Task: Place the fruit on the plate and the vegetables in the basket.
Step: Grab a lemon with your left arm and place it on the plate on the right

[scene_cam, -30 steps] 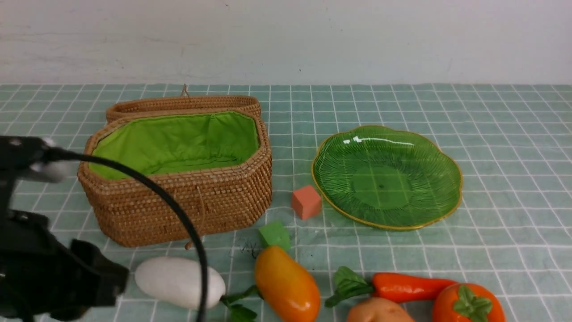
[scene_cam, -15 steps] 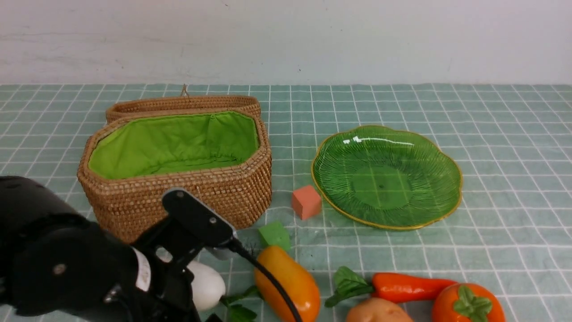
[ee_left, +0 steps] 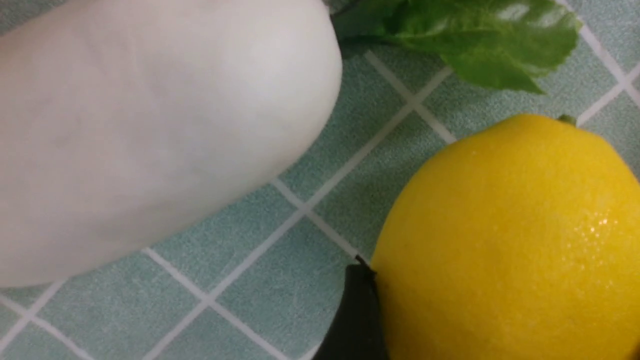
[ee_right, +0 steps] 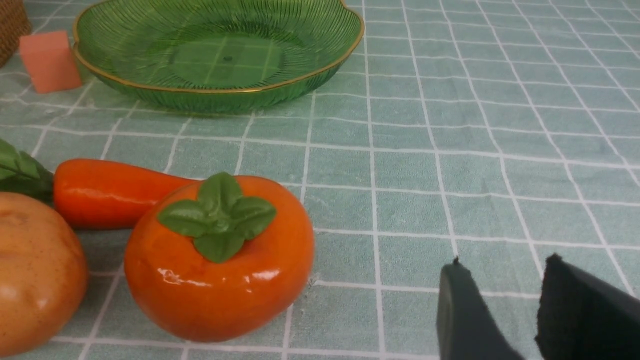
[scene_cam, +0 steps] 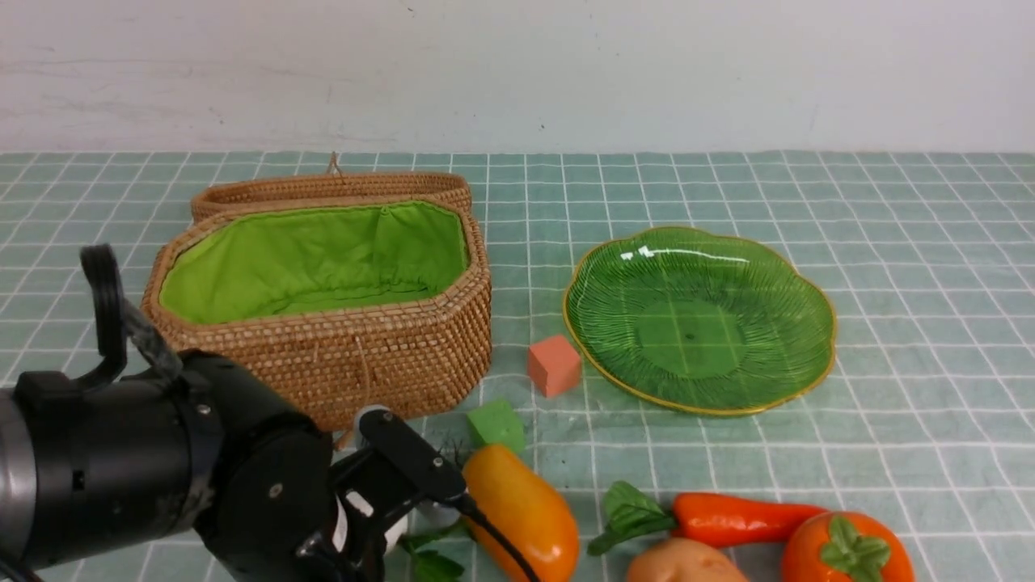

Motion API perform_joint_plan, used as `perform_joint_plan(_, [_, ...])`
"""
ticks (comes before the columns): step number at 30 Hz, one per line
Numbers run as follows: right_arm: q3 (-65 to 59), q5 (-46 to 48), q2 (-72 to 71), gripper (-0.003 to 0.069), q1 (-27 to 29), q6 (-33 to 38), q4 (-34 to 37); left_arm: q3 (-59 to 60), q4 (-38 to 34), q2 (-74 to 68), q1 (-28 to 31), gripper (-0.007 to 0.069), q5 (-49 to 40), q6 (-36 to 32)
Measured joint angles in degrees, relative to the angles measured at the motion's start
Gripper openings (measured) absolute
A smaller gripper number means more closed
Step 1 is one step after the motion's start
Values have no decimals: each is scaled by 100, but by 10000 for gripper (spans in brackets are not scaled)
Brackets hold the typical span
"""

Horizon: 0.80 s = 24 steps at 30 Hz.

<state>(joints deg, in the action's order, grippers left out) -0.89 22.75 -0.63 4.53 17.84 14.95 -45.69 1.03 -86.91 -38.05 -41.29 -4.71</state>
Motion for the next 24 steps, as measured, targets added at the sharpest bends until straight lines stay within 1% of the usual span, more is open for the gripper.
perform_joint_plan(5, [0,0,0,241,0,0,4,-161,85,412,0,589,-574,-14])
perform_joint_plan(9, [0,0,0,241,0,0,4,-704,85,1027,0,589,-1151,-286])
perform_joint_plan(12, [0,0,0,241,0,0,4,-1147,36,1273,0,589,-1291,-398])
perform_joint_plan(14, [0,0,0,241,0,0,4,-1557,-140,1332,0,589,-1241,-399])
perform_joint_plan(16, [0,0,0,241,0,0,4,-2008,-499,1259,0,589,-1059,-394])
perform_joint_plan(17, [0,0,0,241,0,0,4,-2008,-537,1259,0,589,-1037,-394])
perform_joint_plan(19, [0,0,0,241,0,0,4,-2639,-993,834,0,589,-660,-394])
perform_joint_plan(21, [0,0,0,241,0,0,4,-3010,-1089,439,0,589,-528,-389])
perform_joint_plan(24, [0,0,0,241,0,0,4,-3805,-1147,-509,0,589,-427,-297])
